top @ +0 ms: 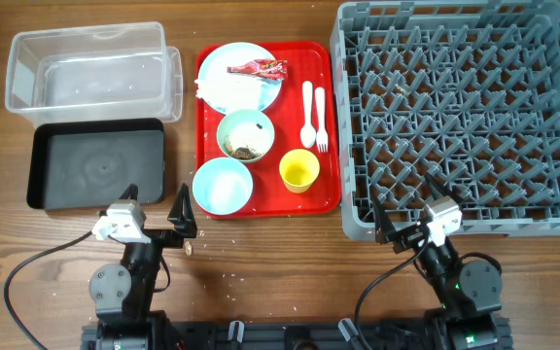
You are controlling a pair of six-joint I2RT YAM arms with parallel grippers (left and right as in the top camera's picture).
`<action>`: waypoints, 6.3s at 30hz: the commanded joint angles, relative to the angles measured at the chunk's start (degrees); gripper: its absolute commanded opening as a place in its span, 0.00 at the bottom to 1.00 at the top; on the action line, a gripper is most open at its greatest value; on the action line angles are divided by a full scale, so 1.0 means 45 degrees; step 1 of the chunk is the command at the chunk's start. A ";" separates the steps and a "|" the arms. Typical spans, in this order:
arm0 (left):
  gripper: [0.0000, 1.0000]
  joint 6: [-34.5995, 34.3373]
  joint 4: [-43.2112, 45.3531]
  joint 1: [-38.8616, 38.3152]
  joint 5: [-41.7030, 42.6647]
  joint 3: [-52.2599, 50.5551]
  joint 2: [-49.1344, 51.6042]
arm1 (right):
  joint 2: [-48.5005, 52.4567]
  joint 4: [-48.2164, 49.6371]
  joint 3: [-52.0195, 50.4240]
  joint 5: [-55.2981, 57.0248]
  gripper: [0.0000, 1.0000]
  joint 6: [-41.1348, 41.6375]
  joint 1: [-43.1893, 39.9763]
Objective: Sort waste into correct bins and load items into the dishwasher rack
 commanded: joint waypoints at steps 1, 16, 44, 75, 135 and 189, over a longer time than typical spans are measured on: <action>1.00 0.0253 0.0000 -0.0015 -0.0131 -0.0097 -0.0102 | -0.0029 0.0039 -0.0015 0.0165 1.00 -0.0063 -0.0039; 1.00 0.0253 0.0000 -0.0015 -0.0131 -0.0097 -0.0102 | -0.0029 0.0039 -0.0015 0.0165 1.00 -0.0058 -0.0044; 1.00 0.0243 0.0049 -0.0024 0.0102 -0.0097 -0.0102 | 0.0107 0.0039 -0.0015 0.0155 1.00 0.0651 -0.0039; 1.00 -0.0034 0.1443 -0.0024 0.1234 0.2880 0.0622 | 0.1763 0.2035 0.3099 0.0306 1.00 -0.0044 -0.0044; 0.99 -0.4765 -1.0355 -0.4600 -0.3774 2.7350 3.0498 | 1.7529 -1.0637 1.7087 -0.0369 1.00 0.1642 -0.0039; 0.04 -0.4410 -0.7830 -0.4439 -0.4167 2.4339 2.7855 | 1.7544 -1.0598 1.7078 -0.0321 1.00 0.1637 -0.0039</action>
